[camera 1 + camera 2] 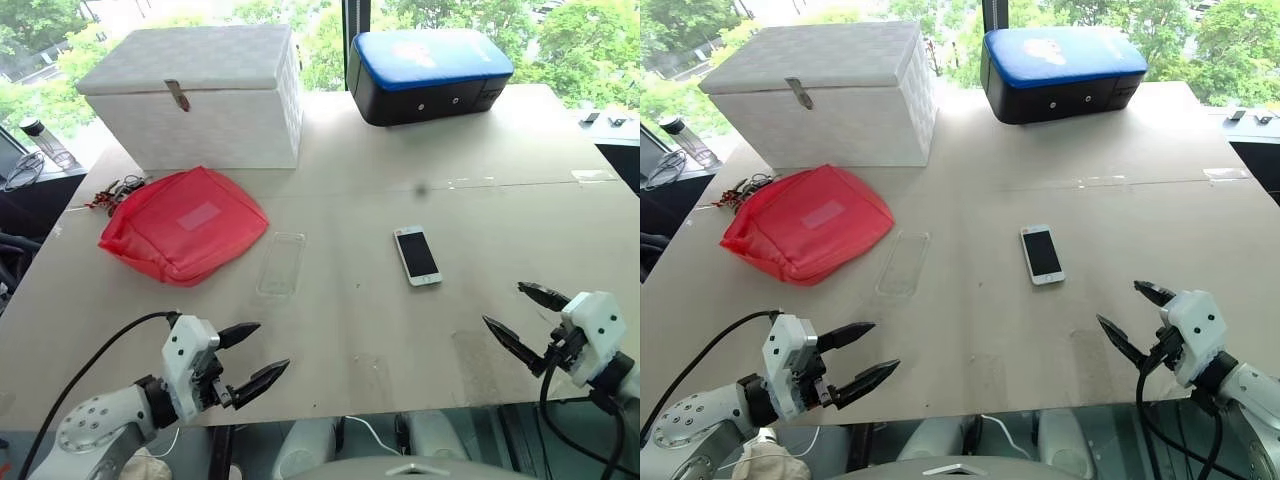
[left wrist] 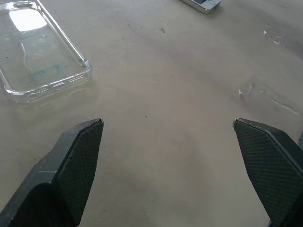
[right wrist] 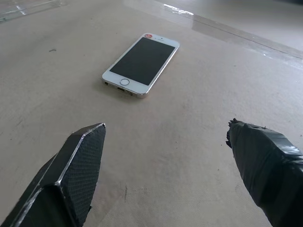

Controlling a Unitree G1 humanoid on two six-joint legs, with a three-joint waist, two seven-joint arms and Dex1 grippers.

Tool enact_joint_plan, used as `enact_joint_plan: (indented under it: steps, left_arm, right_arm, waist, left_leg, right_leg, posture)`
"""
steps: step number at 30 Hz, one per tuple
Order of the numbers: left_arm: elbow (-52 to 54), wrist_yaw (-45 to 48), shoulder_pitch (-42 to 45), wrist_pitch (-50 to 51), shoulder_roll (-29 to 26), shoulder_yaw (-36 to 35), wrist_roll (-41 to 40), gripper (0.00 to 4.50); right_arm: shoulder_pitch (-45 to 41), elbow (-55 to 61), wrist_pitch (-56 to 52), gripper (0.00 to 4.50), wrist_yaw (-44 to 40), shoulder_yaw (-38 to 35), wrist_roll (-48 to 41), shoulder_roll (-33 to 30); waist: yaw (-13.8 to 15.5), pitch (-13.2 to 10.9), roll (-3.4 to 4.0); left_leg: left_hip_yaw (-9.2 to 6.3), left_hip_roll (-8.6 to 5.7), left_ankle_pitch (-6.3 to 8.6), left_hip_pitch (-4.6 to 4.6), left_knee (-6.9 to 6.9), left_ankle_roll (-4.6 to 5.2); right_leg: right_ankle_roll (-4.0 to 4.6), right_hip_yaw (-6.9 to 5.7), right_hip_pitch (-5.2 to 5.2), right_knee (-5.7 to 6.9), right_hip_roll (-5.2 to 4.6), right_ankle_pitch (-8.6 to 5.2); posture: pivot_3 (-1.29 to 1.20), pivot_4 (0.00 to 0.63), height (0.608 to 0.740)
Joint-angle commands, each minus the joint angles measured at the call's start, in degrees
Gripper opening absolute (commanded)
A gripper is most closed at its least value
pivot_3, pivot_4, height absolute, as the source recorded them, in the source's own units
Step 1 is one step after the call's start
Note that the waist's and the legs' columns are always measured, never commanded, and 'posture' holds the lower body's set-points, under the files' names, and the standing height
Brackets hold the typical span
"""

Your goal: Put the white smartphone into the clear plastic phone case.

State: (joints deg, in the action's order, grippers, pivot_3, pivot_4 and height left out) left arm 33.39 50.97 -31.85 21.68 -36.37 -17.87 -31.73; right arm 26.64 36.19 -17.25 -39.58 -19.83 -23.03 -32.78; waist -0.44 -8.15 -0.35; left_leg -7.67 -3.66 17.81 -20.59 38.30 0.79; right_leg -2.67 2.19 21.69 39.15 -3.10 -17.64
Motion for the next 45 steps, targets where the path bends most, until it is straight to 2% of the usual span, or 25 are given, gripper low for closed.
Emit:
enact_joint_plan:
  steps: [1, 4, 7, 8, 9, 10, 11, 13, 16, 19, 22, 25, 27, 32, 35, 40, 45]
  left_arm:
    - [-1.3, -4.9, 6.7, 1.5, 1.0, 0.1, -0.2, 4.46]
    - [-5.5, -13.0, 17.6, 5.3, 2.9, 0.5, 0.9, 4.46]
    - [-7.1, -11.9, 22.0, 8.2, 0.9, 0.6, -0.3, 4.46]
    - [-8.7, -8.4, 23.5, 8.3, -1.1, 0.8, -1.3, 4.46]
    - [-12.0, -1.2, 25.6, 6.6, -4.7, 1.6, -1.6, 4.46]
    - [-17.9, 9.2, 28.8, 0.5, -9.4, 3.8, 0.5, 4.46]
    - [-25.4, 17.5, 33.7, -5.6, -13.6, 6.8, 3.7, 4.46]
    - [-38.6, 28.9, 43.7, -14.8, -17.7, 12.7, 8.8, 4.46]
    - [-56.5, 40.3, 60.0, -26.6, -18.2, 21.2, 14.8, 4.46]
    - [-70.9, 41.5, 75.3, -34.8, -17.7, 35.5, 18.4, 4.46]
    - [-81.3, 41.5, 86.2, -45.7, -15.9, 49.7, 21.7, 4.46]
    - [-89.9, 41.5, 92.7, -55.2, -13.0, 58.5, 24.2, 4.46]
    - [-93.8, 41.5, 95.5, -57.4, -11.0, 62.8, 23.9, 4.46]
    - [-97.9, 41.5, 98.8, -62.9, -9.9, 71.1, 22.1, 4.46]
    - [-96.4, 41.5, 100.1, -57.8, -10.4, 72.7, 15.5, 4.46]
    - [-90.3, 41.5, 100.8, -52.6, -15.2, 75.4, 6.8, 4.46]
    - [-79.2, 41.5, 94.9, -43.0, -21.5, 73.4, -2.4, 4.46]
  right_arm:
    - [-1.8, 5.1, -0.9, 4.37, 0.2, 0.3, -3.1, -0.6]
    - [-3.0, 11.9, -2.6, 4.37, -1.6, 2.3, -8.5, -1.9]
    - [-3.1, 13.5, -4.0, 4.37, -3.1, 2.1, -11.7, -3.6]
    - [-3.2, 13.8, -4.4, 4.37, -3.5, 2.1, -12.7, -4.3]
    - [-3.5, 14.0, -4.7, 4.37, -3.9, 2.3, -13.5, -5.1]
    - [-4.3, 13.8, -5.1, 4.37, -4.3, 2.8, -14.2, -5.7]
    - [-5.1, 13.6, -5.5, 4.37, -4.7, 3.4, -14.6, -6.3]
    - [-6.2, 13.1, -5.6, 4.37, -5.3, 4.2, -14.9, -7.2]
    - [-6.9, 12.9, -5.9, 4.37, -5.7, 4.1, -15.4, -8.1]
    - [-6.2, 13.5, -5.8, 4.37, -5.3, 3.1, -15.6, -8.3]
    - [-3.7, 15.4, -5.7, 4.37, -4.2, 2.8, -15.3, -7.7]
    - [-0.8, 17.5, -5.3, 4.37, -3.1, 2.9, -14.6, -6.8]
    - [1.6, 19.3, -5.1, 4.37, -2.0, 3.0, -14.1, -6.0]
    - [6.8, 23.3, -4.7, 4.37, 0.3, 2.9, -13.0, -4.1]
    - [8.3, 23.8, -4.0, 4.37, 1.2, 3.9, -11.7, -3.5]
    - [8.8, 23.8, -3.0, 4.37, 2.0, 5.2, -10.5, -2.8]
    - [6.9, 23.0, -3.0, 4.37, 2.8, 7.4, -9.5, -2.1]
  waist:
    - [0.0, 0.0, 0.01]
    - [1.0, -0.1, 0.3]
    - [1.0, 0.0, -0.01]
    - [0.8, 0.0, -0.08]
    - [0.7, 0.0, -0.1]
    - [0.6, 0.0, -0.08]
    - [0.5, 0.0, -0.06]
    - [0.8, -0.1, 0.07]
    - [1.3, -0.2, 0.18]
    - [1.0, -0.3, -0.02]
    - [0.5, -0.4, -0.23]
    - [-0.5, -0.5, -0.34]
    - [-1.0, -0.5, -0.43]
    - [-2.0, -0.5, -0.46]
    - [-2.0, -0.5, -0.46]
    - [-2.1, -0.6, -0.55]
    - [-2.1, -0.6, -0.51]
  left_leg:
    - [0.0, 0.0, 0.0, -0.01, 0.0, 0.0]
    - [-0.1, -0.02, 0.0, -0.07, 0.02, 0.02]
    - [-0.25, 0.03, -0.05, -0.09, 0.02, -0.07]
    - [-0.21, 0.03, -0.14, -0.06, 0.02, -0.24]
    - [-0.2, 0.03, -0.14, -0.09, 0.0, -0.25]
    - [-0.2, 0.0, -0.13, -0.13, 0.0, -0.24]
    - [-0.21, -0.03, -0.13, -0.15, -0.01, -0.24]
    - [-0.26, -0.05, -0.15, -0.16, -0.03, -0.26]
    - [-0.31, -0.13, -0.15, -0.15, -0.01, -0.25]
    - [-0.36, -0.19, -0.15, -0.27, 0.06, -0.23]
    - [-0.52, -0.2, -0.14, -0.48, 0.07, -0.22]
    - [-0.57, -0.23, -0.13, -0.57, 0.06, -0.21]
    - [-0.56, -0.23, -0.13, -0.57, 0.06, -0.21]
    - [-0.58, -0.23, -0.14, -0.53, 0.14, -0.2]
    - [-0.56, -0.22, -0.13, -0.42, 0.2, -0.18]
    - [-0.6, -0.2, -0.09, -0.44, 0.3, -0.12]
    - [-0.59, -0.19, -0.13, -0.42, 0.28, -0.18]
  right_leg:
    - [0.0, -0.01, 0.0, -0.03, 0.0, 0.0]
    - [-0.1, -0.13, -0.03, -0.15, -0.01, 0.08]
    - [-0.04, -0.3, -0.04, -0.15, 0.08, 0.13]
    - [-0.04, -0.26, -0.06, -0.15, 0.07, 0.13]
    - [-0.05, -0.24, -0.05, -0.24, 0.07, 0.13]
    - [-0.05, -0.24, -0.02, -0.25, 0.06, 0.13]
    - [-0.05, -0.29, 0.0, -0.28, 0.05, 0.13]
    - [-0.02, -0.59, 0.0, -0.27, 0.07, 0.12]
    - [-0.01, -0.76, -0.03, -0.28, 0.03, 0.12]
    - [-0.05, -0.81, -0.03, -0.28, 0.04, 0.13]
    - [-0.06, -0.96, 0.07, -0.32, 0.06, 0.12]
    - [-0.1, -1.03, 0.11, -0.31, 0.0, 0.1]
    - [-0.11, -0.97, 0.14, -0.31, 0.01, 0.09]
    - [-0.13, -0.98, 0.12, -0.18, 0.1, 0.08]
    - [-0.14, -0.92, 0.05, -0.09, 0.21, 0.08]
    - [-0.13, -0.94, 0.06, 0.0, 0.28, 0.08]
    - [-0.14, -0.88, 0.07, -0.01, 0.26, 0.08]
  posture:
    - [0.0, 0.15, 0.74]
    - [0.0, 0.15, 0.74]
    - [0.0, 0.15, 0.74]
    - [0.0, 0.15, 0.74]
    - [0.0, 0.15, 0.74]
    - [0.0, 0.15, 0.74]
    - [0.0, 0.15, 0.74]
    - [0.0, 0.15, 0.74]
    - [0.0, 0.15, 0.74]
    - [0.0, 0.15, 0.74]
    - [0.0, 0.15, 0.74]
    - [0.0, 0.15, 0.74]
    - [0.0, 0.15, 0.74]
    - [0.0, 0.15, 0.74]
    - [0.0, 0.15, 0.74]
    - [0.0, 0.15, 0.74]
    - [0.0, 0.15, 0.74]
